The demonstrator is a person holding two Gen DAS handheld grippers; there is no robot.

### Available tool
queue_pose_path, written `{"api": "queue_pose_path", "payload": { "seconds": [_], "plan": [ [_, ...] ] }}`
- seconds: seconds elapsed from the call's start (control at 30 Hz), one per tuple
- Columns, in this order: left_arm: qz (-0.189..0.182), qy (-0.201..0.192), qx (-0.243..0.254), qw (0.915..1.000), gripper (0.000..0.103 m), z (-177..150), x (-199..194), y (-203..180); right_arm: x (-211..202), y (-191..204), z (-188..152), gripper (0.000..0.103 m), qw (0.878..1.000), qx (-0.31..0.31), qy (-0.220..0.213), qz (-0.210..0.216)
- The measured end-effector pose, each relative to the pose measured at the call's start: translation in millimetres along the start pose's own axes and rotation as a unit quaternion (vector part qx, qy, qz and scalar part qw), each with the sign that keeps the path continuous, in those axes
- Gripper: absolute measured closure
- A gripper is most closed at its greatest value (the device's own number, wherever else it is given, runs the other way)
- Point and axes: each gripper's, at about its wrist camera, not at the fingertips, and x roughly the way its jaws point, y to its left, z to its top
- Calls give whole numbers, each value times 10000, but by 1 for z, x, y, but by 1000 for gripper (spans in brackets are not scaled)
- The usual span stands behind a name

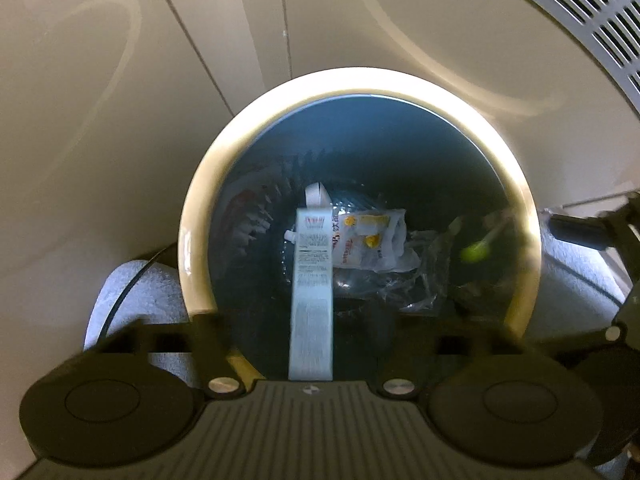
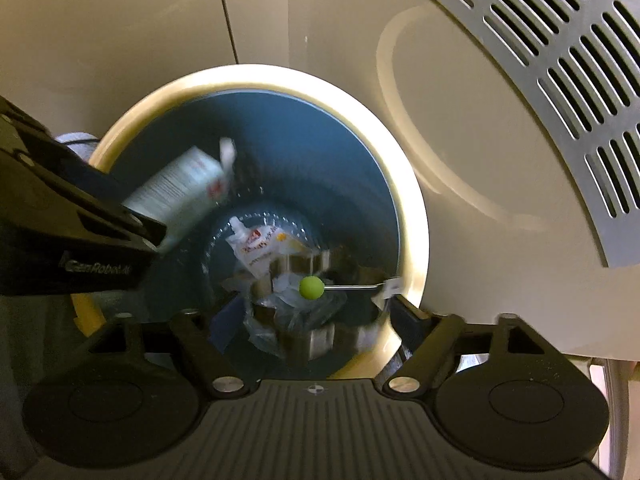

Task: Collect trash
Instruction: 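Open the left tool to drop the box while the right tool releases the egg ring, then raise both tools back up toward the counter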

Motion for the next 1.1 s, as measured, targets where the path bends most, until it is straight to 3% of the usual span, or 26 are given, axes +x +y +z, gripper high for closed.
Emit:
{"api": "queue_pose_path", "payload": {
  "seconds": [0.07,0.23,0.37,0.63,0.9,1.1],
  "plan": [
    [98,-149,-22,9998,2,0,-6,0,-4,2,0,7,10000,-60,-68,12],
    [130,-53,177,9997,1,1,-23,-3,-28,6,-6,6,9989,-219,-390,-160],
    [-21,-123,175,9998,1,-4,-60,4,-69,2,-16,6,9963,-162,-825,-167],
    [-57,-955,188,9952,1,-32,-185,17,-167,-13,-44,6,9793,390,-1985,-8],
    [-270,-1905,458,9802,0,-76,-326,0,-256,-30,-73,5,9491,963,-2997,87],
    [-866,-2458,90,9654,0,-98,-419,0,-292,-45,-94,5,9303,1167,-3475,-124]
  ]
}}
